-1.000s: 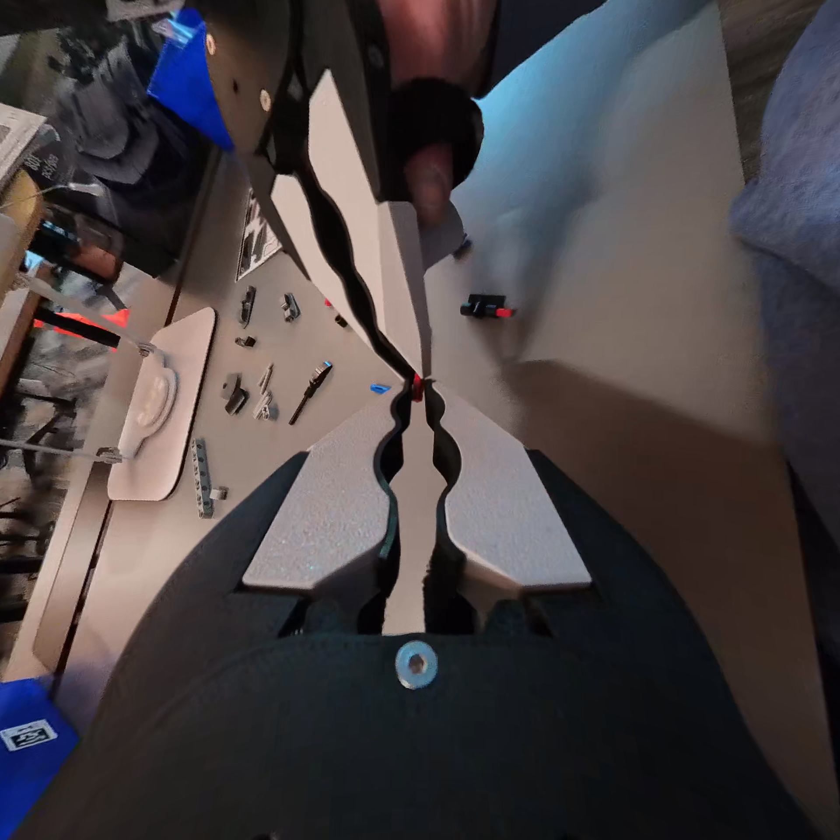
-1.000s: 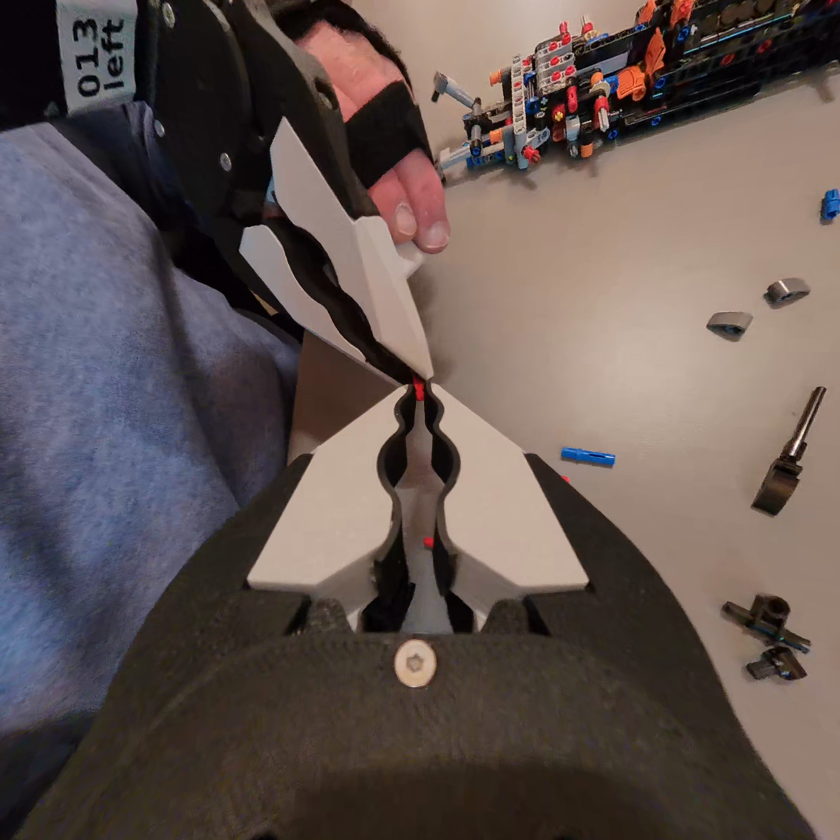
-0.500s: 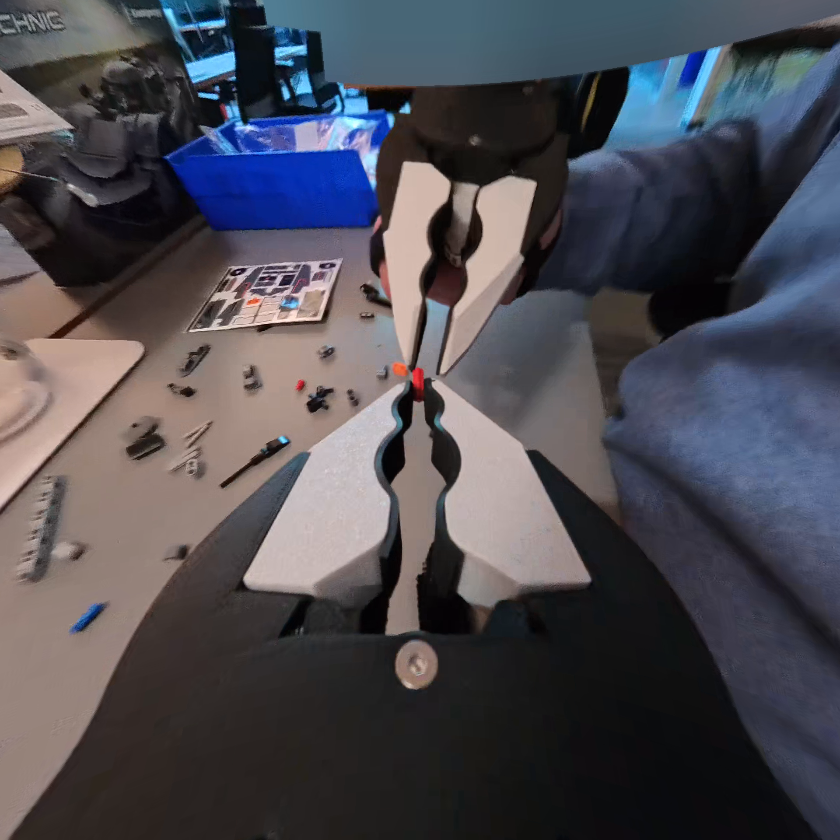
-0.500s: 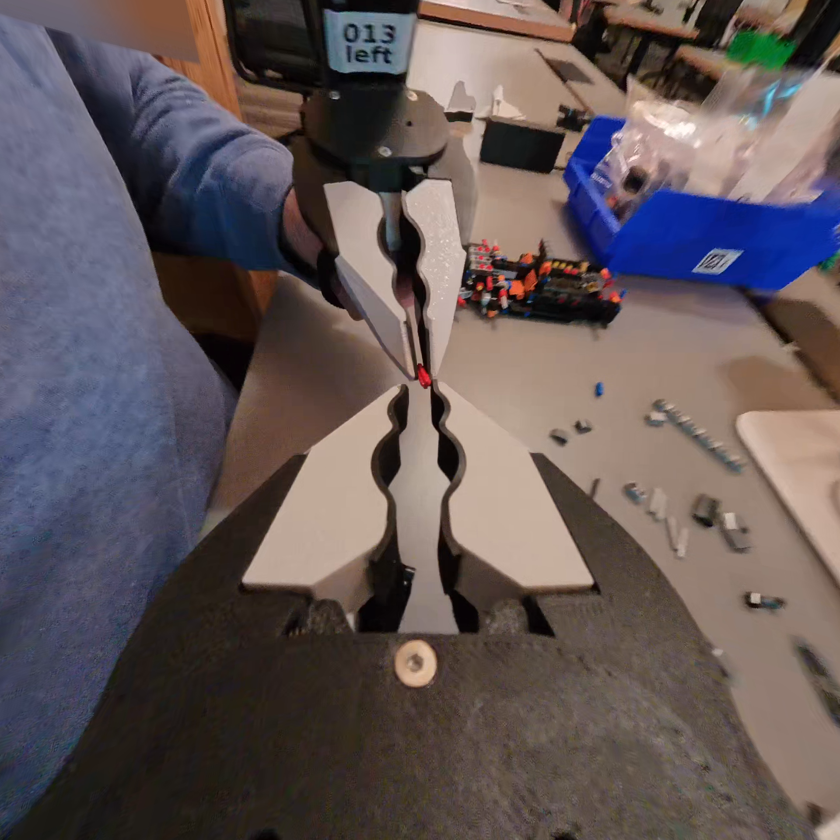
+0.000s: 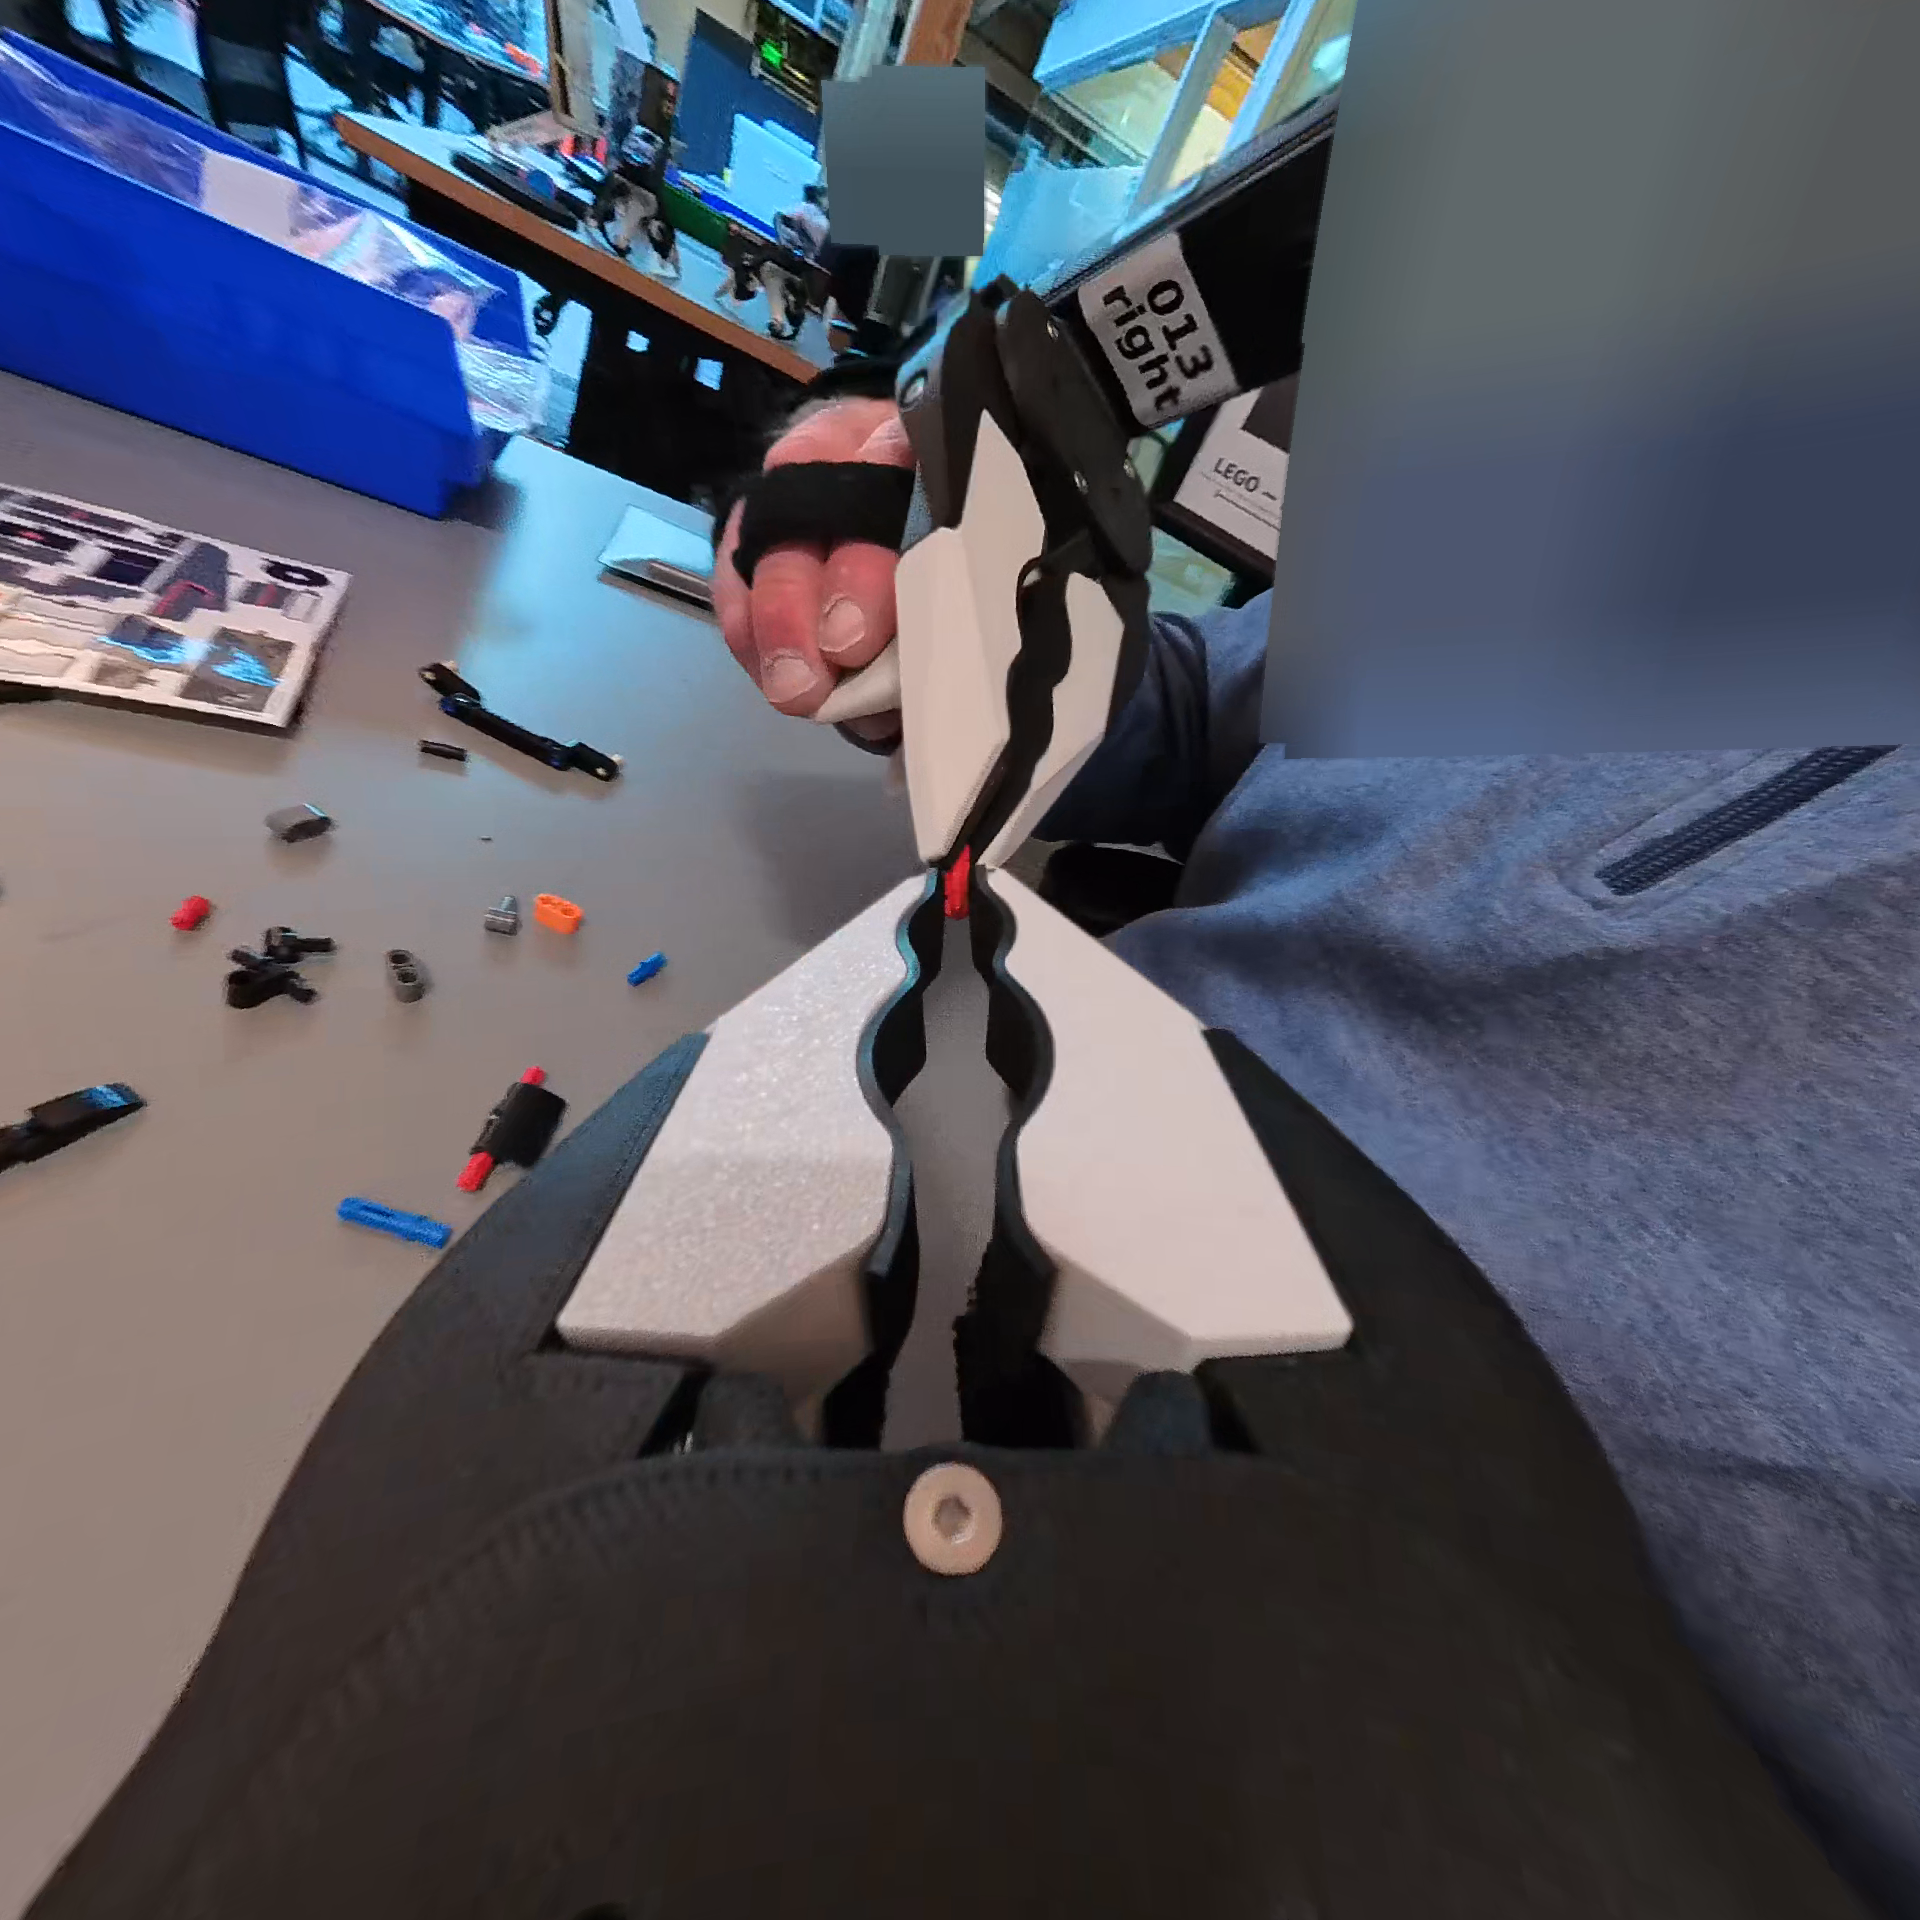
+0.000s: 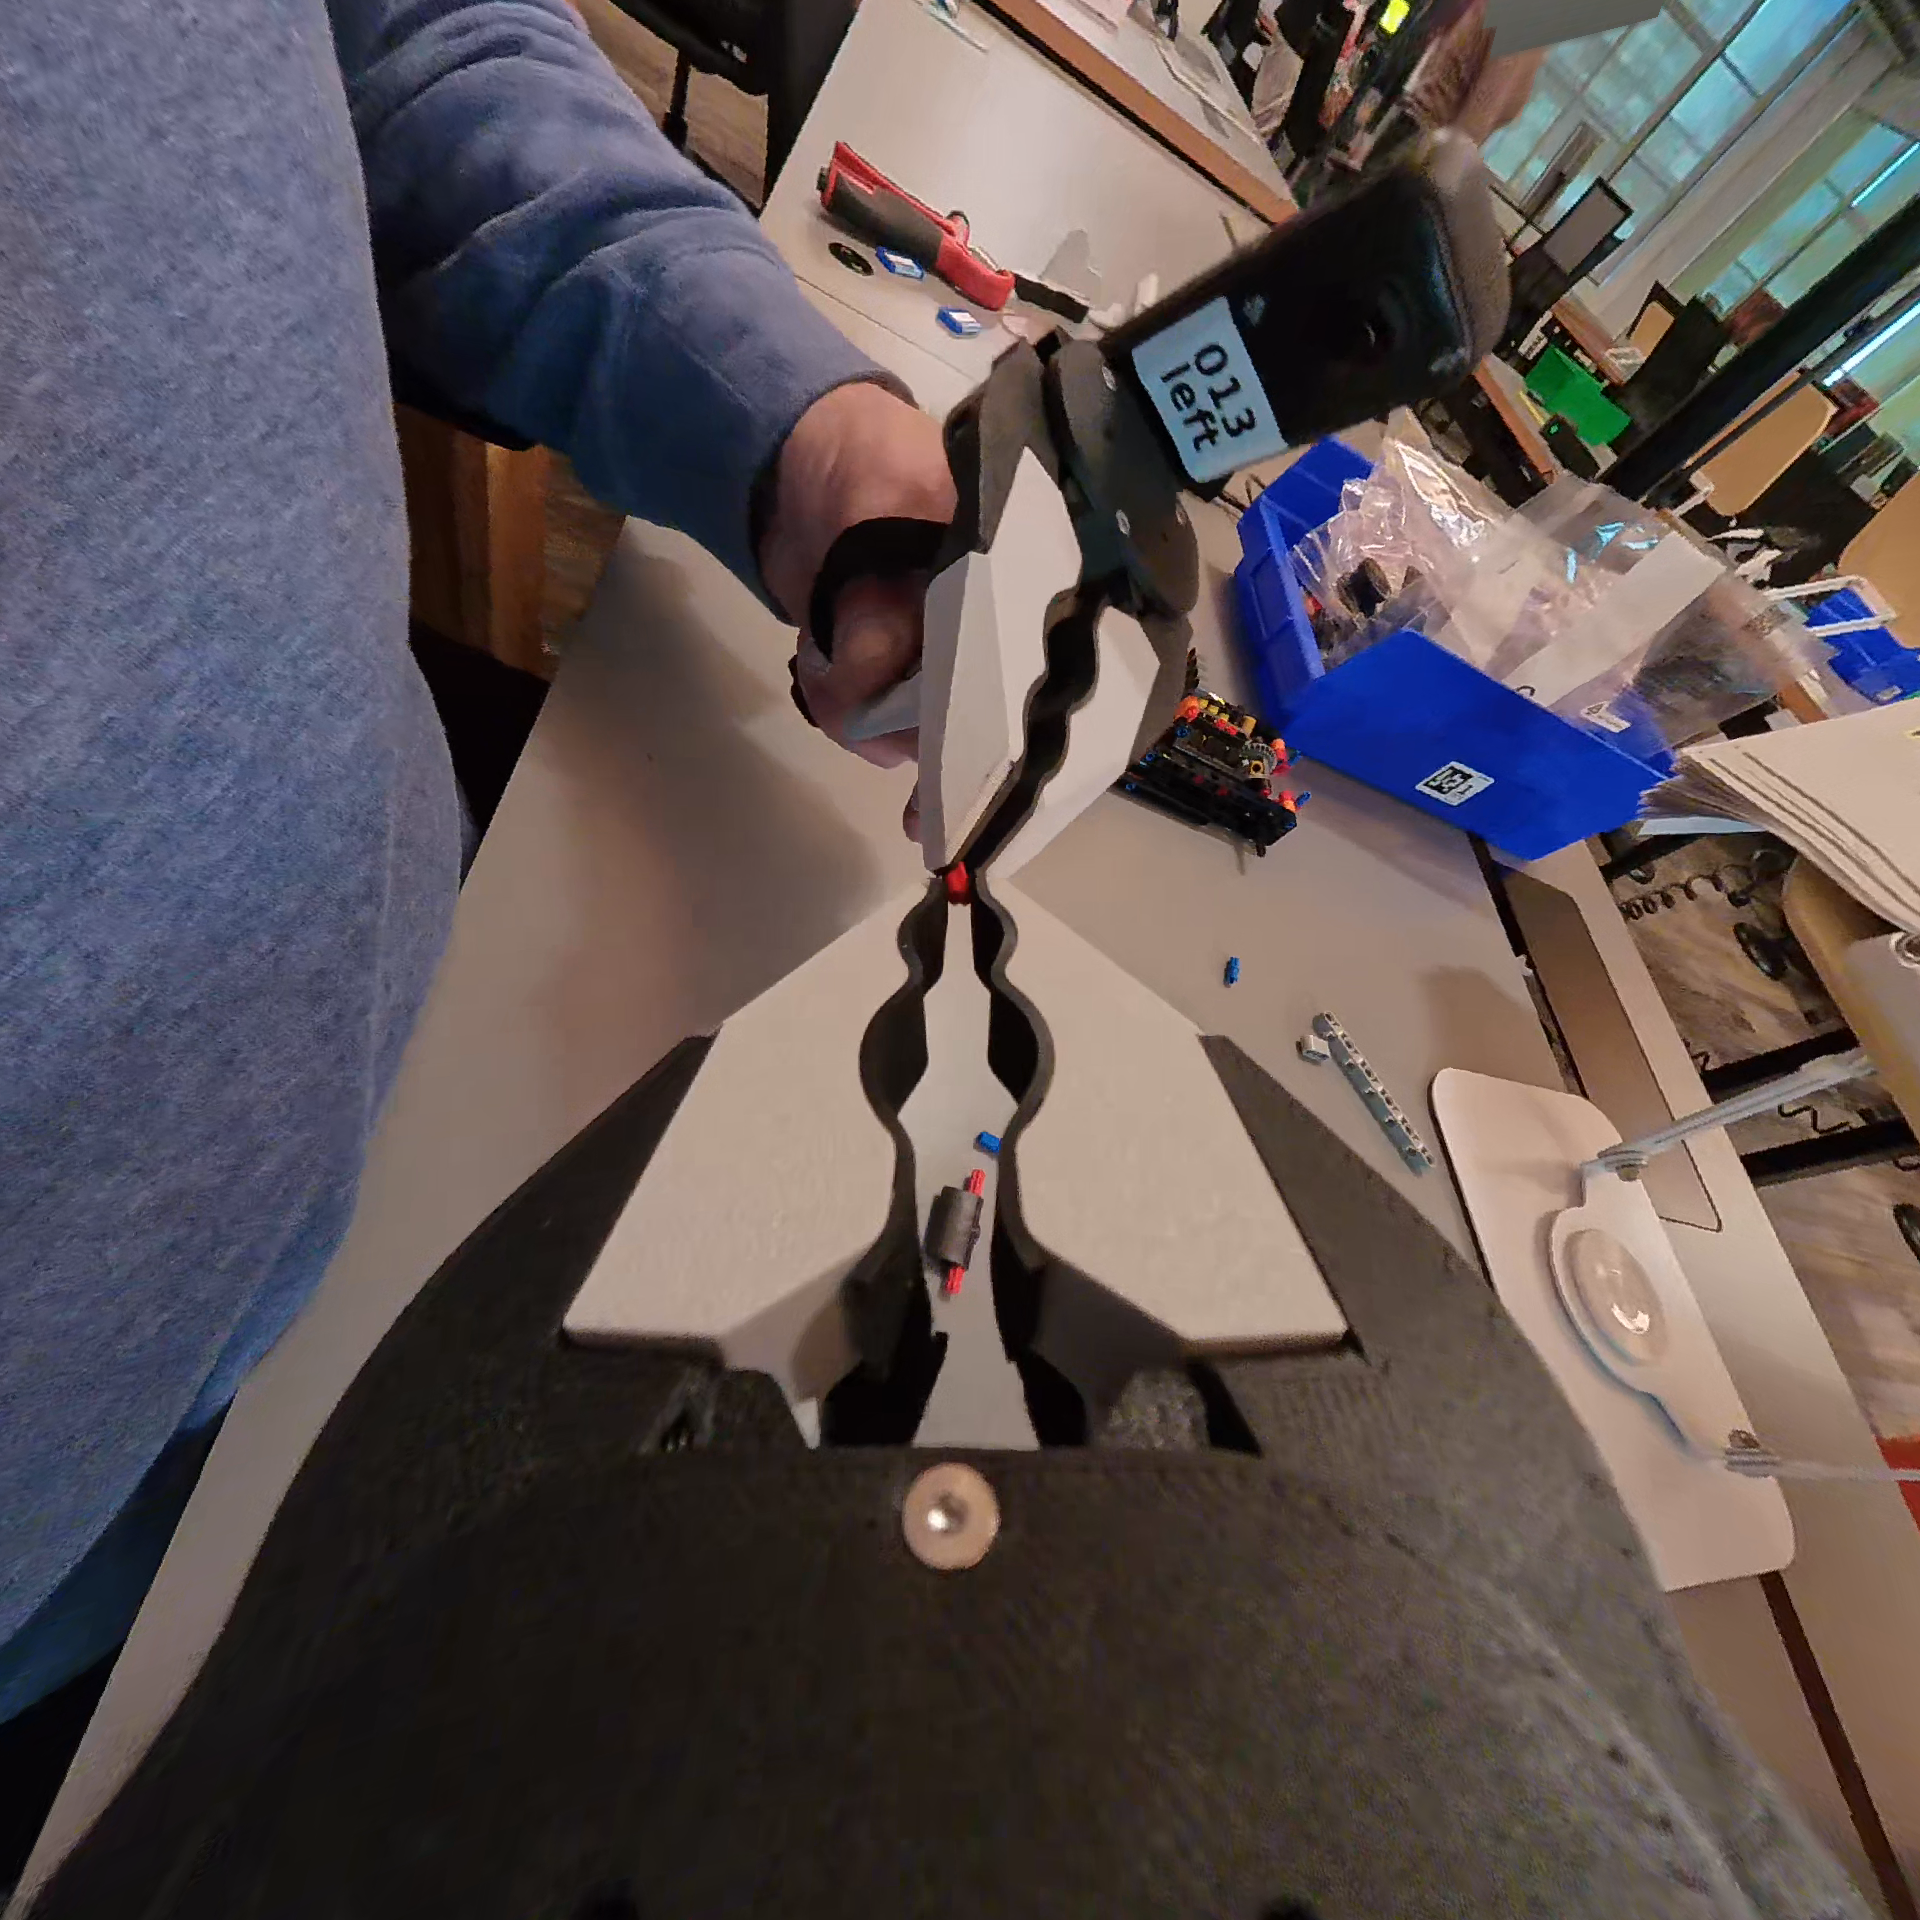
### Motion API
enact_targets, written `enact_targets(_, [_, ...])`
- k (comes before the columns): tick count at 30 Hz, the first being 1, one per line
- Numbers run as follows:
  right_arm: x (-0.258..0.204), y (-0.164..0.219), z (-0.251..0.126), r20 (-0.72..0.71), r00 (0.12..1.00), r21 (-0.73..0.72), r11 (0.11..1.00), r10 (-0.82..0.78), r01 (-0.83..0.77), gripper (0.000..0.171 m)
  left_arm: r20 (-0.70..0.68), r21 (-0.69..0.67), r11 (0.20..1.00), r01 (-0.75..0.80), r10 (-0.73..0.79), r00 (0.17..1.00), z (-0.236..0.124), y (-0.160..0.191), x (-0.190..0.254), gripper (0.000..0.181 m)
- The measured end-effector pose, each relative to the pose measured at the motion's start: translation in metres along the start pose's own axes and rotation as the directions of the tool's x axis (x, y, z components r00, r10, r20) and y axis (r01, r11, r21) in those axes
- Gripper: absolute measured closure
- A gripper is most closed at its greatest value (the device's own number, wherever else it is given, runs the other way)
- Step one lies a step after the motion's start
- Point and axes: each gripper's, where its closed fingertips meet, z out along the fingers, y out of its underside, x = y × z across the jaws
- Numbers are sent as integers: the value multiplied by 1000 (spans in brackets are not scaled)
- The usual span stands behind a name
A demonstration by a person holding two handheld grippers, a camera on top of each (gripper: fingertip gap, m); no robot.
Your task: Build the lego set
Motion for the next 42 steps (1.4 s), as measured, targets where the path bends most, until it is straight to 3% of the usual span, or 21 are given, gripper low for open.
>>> enact_targets(5, [-1, 0, -7, 2, 1000, -20, 1000, 9, -9, 170, -36, 4, 998, 56, -55, 998, 7, -2, 1, 178])
enact_targets(9, [10, 13, -25, -43, 990, 0, 990, 138, -138, 170, 118, 14, 999, 28, -30, 993, 3, -3, -18, 157])
enact_targets(12, [12, 39, -40, -78, 973, -25, 976, 216, -218, 171, 318, -164, 986, -13, 65, 946, 4, 28, -41, 151])
enact_targets(21, [-12, 88, -53, -100, 946, -77, 946, 308, -316, 170, 550, -504, 858, 95, 234, 802, 42, 99, -77, 156])
enact_targets(26, [-19, 93, -58, -83, 939, -50, 940, 333, -337, 170, 567, -589, 800, 117, 305, 765, 50, 108, -90, 167])
enact_targets(33, [-25, 100, -61, -70, 934, -35, 935, 349, -352, 170, 397, -711, 702, -22, 428, 812, 61, 108, -84, 171])
enact_targets(37, [-26, 104, -63, -71, 932, -29, 933, 355, -357, 171, 421, -699, 715, 18, 392, 818, 60, 104, -85, 159])
enact_targets(42, [-27, 104, -64, -68, 933, -19, 935, 353, -355, 170, 461, -686, 726, 57, 372, 806, 69, 108, -87, 160])
